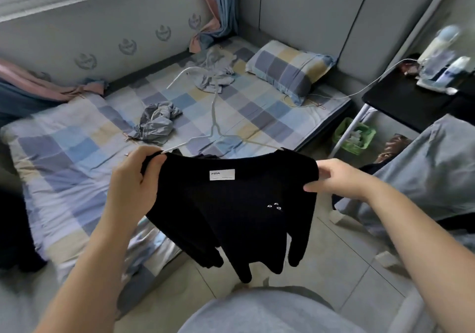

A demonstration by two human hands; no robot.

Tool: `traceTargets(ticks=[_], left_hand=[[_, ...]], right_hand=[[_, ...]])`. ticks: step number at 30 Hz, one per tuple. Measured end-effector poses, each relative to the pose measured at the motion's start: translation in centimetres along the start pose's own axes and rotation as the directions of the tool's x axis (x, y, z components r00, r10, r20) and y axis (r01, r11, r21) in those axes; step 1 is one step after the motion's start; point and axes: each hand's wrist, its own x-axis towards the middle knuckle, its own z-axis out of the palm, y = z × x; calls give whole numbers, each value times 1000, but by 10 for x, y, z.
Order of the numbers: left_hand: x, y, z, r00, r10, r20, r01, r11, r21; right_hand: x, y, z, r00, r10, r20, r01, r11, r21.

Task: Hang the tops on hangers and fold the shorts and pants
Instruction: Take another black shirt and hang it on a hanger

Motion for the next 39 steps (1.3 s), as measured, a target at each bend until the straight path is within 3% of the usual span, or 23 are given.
traceTargets(ticks=[2,5,8,11,14,20,27,30,34,36,39], left_hand=[[4,-2,-6,1000,13,-8,-13,1000,-8],[8,-8,-9,998,55,12,-55,998,-2],[10,-15,-6,995,90,39,-91,995,49],[11,-17,-4,996,91,25,-93,990,106],[10,-11,-5,998,60,-7,-59,996,59],[9,10,1,998,57,11,-55,989,-134],[18,22,39,970,147,195,-117,980,-160],[23,33,63,948,194,253,-144,968,-204],[32,57,102,919,199,341,-100,953,-286],[37,70,125,886,228,404,-99,944,-315],[43,98,164,807,309,503,-141,929,-343]], right_hand=[[0,18,-6,997,37,-69,-45,992,-118],[5,24,-7,968,-30,-251,-4,991,-137],[7,12,-1,872,-171,-459,154,985,-75],[1,-3,5,803,-262,-535,350,934,68],[-7,-4,8,788,-276,-550,429,887,169],[-11,4,22,818,-206,-536,363,909,205],[-36,-7,27,828,-242,-506,338,935,105],[-55,4,25,817,-133,-561,272,947,172],[-92,32,19,870,80,-487,58,963,261],[-113,46,19,836,130,-534,32,958,284],[-145,63,21,703,198,-683,45,946,321]])
